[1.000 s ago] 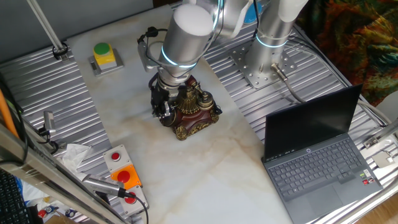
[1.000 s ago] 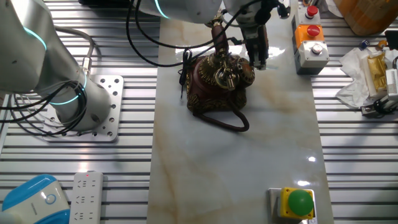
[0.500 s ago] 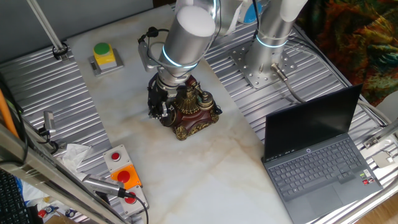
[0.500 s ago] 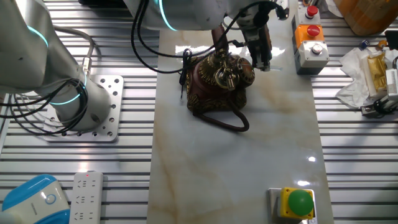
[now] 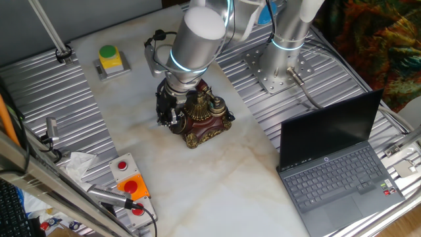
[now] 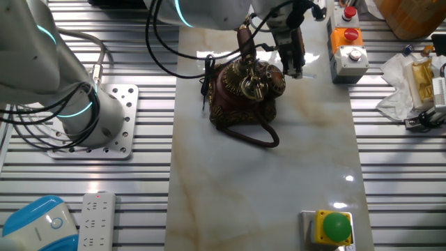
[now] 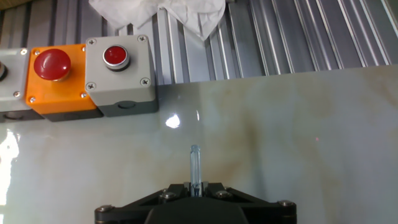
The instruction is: Dial a number on an old rotary phone
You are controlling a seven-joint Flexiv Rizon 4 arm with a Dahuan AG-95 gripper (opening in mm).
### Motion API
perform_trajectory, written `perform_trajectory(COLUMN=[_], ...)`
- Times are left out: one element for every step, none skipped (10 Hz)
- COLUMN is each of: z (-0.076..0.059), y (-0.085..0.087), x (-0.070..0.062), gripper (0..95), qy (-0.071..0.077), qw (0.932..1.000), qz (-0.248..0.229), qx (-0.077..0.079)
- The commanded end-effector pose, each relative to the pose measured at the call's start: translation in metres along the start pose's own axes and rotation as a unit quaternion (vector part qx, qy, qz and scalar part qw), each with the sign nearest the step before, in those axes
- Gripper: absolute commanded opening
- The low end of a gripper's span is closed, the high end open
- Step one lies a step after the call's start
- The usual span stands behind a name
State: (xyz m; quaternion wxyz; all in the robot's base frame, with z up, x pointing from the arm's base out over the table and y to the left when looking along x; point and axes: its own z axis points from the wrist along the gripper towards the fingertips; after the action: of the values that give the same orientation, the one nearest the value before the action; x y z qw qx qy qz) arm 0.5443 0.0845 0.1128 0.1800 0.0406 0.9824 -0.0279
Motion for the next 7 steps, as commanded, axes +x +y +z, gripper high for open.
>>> perform_trajectory(z=[0.0032, 0.0032, 0.0032, 0.0032, 0.0032, 0.0032, 0.0033], y=[0.0006, 0.0006, 0.0006, 0.0006, 0.0006, 0.0006, 0.0006], x=[-0.0018, -0.0018, -0.0018, -0.0018, -0.0018, -0.0018, -0.0018], gripper=[0.0, 0.0, 0.0, 0.0, 0.0, 0.0, 0.0], qy=[-0.004, -0.004, -0.005, -0.006, -0.008, -0.009, -0.012], qw=[1.0, 1.0, 1.0, 1.0, 1.0, 1.0, 0.9999], qz=[0.0, 0.001, 0.0, 0.0, 0.0, -0.001, -0.002], qx=[-0.001, -0.001, -0.001, -0.002, -0.002, -0.002, -0.002])
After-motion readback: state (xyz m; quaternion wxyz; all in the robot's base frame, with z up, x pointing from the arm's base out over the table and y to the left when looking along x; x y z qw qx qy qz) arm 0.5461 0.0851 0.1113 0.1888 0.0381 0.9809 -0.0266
